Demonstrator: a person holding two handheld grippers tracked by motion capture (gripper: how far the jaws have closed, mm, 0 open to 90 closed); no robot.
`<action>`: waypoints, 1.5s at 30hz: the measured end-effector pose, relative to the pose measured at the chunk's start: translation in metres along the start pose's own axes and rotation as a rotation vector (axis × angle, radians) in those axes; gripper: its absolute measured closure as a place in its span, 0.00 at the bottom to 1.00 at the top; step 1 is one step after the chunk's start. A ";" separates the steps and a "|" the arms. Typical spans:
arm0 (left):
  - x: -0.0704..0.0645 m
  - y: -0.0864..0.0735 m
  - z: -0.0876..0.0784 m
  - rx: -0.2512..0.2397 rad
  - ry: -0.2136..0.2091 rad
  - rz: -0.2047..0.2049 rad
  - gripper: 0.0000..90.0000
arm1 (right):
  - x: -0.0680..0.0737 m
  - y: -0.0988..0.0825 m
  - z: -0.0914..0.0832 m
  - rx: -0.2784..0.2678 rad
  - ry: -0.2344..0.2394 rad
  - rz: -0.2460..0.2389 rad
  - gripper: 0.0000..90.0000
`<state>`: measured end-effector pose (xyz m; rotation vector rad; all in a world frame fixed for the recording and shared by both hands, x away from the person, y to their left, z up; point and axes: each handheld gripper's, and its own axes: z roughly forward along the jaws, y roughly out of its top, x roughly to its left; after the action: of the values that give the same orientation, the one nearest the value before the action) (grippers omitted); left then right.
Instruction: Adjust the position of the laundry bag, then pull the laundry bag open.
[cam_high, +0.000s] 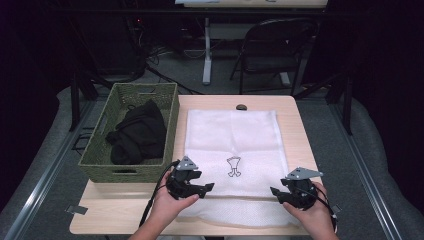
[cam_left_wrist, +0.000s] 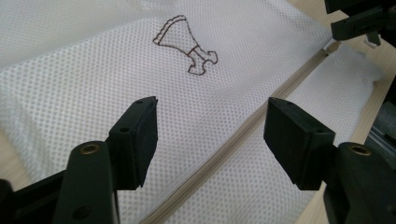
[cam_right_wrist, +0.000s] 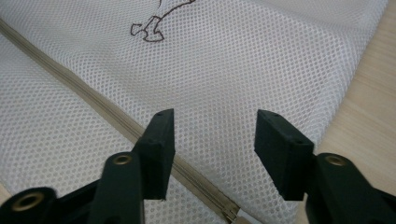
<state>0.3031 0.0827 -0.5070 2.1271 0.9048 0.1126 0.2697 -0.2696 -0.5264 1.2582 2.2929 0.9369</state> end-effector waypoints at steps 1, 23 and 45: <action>-0.002 0.002 0.003 0.006 -0.015 0.018 0.38 | 0.000 0.000 0.000 -0.001 0.003 0.013 0.50; -0.021 0.029 0.035 0.042 -0.035 0.088 0.45 | -0.008 -0.003 0.003 0.000 -0.007 0.077 0.23; -0.055 0.059 0.067 0.045 -0.120 0.173 0.53 | -0.034 -0.009 -0.001 -0.008 -0.077 0.093 0.53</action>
<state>0.3202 -0.0200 -0.4982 2.2261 0.6586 0.0514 0.2823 -0.3020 -0.5323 1.3832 2.1866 0.9106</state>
